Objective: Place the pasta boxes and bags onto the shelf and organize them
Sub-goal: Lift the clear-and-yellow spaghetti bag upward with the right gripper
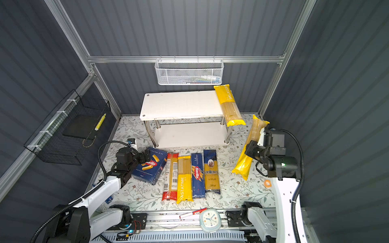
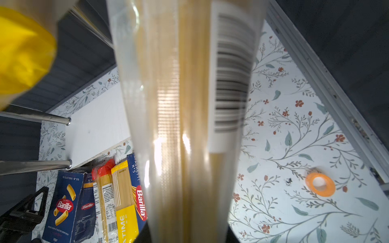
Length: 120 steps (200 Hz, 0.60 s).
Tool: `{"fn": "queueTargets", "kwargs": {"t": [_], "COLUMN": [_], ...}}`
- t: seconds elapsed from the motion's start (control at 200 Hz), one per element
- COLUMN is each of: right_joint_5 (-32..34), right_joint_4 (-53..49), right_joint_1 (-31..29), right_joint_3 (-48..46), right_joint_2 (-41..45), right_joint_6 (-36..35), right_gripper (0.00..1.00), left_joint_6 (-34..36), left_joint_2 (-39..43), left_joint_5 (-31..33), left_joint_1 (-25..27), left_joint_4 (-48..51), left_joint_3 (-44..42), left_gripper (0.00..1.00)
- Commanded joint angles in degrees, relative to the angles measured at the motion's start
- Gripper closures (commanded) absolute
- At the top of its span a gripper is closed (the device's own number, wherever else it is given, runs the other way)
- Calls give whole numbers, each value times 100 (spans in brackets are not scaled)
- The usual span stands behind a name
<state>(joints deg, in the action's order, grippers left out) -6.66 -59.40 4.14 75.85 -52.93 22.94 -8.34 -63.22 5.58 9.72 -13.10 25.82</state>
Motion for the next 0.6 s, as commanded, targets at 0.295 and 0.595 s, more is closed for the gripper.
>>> {"fn": "queueTargets", "kwargs": {"t": [0.295,0.595], "right_joint_5": [138,-693], "right_joint_4": [-7,463], "right_joint_1": [18,-360], "right_joint_3": [1665,2520], "right_joint_2": [-350,-766], "right_joint_6": [-465,-138], "right_gripper": [100,100], "left_joint_6": [78,73], "left_joint_2": [106,118], "left_joint_5": [35,46], "left_joint_1": [31,30], "left_joint_4": [-26,-24], "left_joint_3": [-60,-71], "left_gripper": [0,1]}}
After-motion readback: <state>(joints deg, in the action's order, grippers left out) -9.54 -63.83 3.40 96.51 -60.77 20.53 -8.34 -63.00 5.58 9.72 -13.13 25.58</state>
